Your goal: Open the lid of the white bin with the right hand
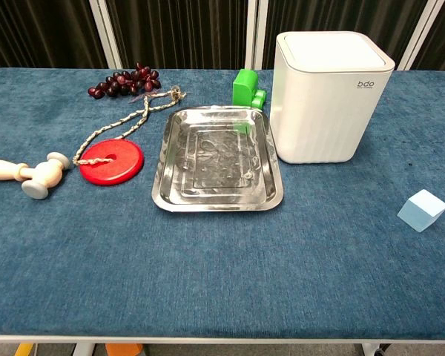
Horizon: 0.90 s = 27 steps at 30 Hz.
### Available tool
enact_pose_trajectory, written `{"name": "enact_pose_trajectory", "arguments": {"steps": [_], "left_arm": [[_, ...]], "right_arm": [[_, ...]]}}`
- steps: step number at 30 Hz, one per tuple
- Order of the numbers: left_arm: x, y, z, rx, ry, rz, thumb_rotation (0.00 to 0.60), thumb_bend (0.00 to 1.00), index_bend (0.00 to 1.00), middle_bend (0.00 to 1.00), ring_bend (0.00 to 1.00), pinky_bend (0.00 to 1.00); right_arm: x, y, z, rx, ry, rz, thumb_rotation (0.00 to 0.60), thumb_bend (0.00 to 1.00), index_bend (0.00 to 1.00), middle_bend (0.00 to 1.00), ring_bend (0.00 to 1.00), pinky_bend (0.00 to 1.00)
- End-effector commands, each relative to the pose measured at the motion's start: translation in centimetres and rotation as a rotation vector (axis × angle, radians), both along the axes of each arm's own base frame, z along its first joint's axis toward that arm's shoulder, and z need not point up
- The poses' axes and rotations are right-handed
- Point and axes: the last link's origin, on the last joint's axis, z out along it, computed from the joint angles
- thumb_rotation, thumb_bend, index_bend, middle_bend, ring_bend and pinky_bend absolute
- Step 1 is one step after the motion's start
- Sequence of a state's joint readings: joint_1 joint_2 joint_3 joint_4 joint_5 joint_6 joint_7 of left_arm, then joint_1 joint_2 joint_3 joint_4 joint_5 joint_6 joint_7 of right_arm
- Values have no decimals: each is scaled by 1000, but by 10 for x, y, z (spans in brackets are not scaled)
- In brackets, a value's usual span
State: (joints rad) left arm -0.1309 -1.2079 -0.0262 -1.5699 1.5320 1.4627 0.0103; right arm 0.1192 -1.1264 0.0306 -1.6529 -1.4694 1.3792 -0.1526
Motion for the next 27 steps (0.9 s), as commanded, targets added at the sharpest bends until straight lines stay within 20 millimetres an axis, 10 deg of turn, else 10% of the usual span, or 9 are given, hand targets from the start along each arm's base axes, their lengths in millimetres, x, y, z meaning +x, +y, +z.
{"name": "enact_pose_trajectory", "arguments": {"steps": [1,13,27], "left_arm": [[0,-1,0,-2,3,4,600,42,166,138,72,114],[-1,0,-1,-3,1,12,600,42,166,138,72,114],[-5,-1,-2,-10,8,22,600,42,166,138,72,115]], "right_arm": [[0,0,1,0,1,-1,600,49,0,0,0,0],[12,-6,-2,7,-5,45,600,50,0,0,0,0],[87,-61,-31,83,5,296,600,46,0,92,0,0]]}}
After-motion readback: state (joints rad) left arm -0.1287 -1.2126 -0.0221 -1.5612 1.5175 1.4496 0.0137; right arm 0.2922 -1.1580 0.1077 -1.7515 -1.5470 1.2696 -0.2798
